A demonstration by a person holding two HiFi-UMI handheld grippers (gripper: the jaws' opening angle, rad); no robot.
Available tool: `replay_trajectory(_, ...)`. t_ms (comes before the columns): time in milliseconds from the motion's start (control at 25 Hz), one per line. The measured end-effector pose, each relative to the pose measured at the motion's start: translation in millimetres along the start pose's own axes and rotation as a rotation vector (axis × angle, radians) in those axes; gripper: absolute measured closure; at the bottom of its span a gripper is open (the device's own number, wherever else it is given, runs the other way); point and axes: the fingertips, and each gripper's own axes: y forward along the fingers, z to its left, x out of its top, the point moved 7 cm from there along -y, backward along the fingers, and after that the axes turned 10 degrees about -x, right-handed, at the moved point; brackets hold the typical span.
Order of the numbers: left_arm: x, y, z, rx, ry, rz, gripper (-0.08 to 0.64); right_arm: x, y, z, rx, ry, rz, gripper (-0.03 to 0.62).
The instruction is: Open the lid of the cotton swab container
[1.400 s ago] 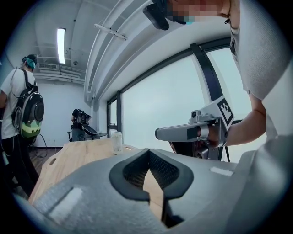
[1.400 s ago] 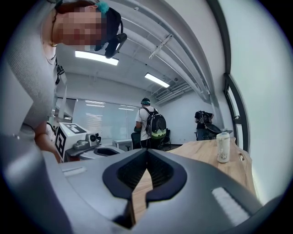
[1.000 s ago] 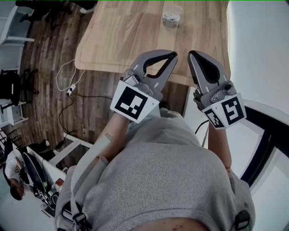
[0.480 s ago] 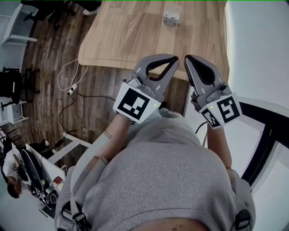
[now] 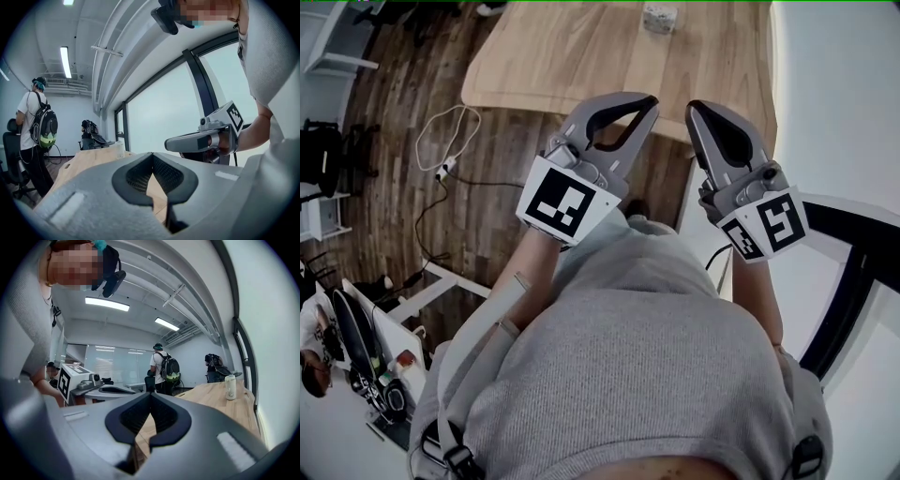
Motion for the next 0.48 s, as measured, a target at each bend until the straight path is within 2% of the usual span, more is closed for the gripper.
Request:
replay_trajectory(280,2.4,-28.5,-22.5,-0.028,-0.016,0.002,0.561,6.7,-19.4,34.3,-0.025,-0.01,0.002,0.591)
replay_trajectory(480,-2.8,-67.9,-46.3,-0.068,-0.007,0.016,0.561,-5.3,-37.9,80.3,-0.065,0.009,0.004,0.591)
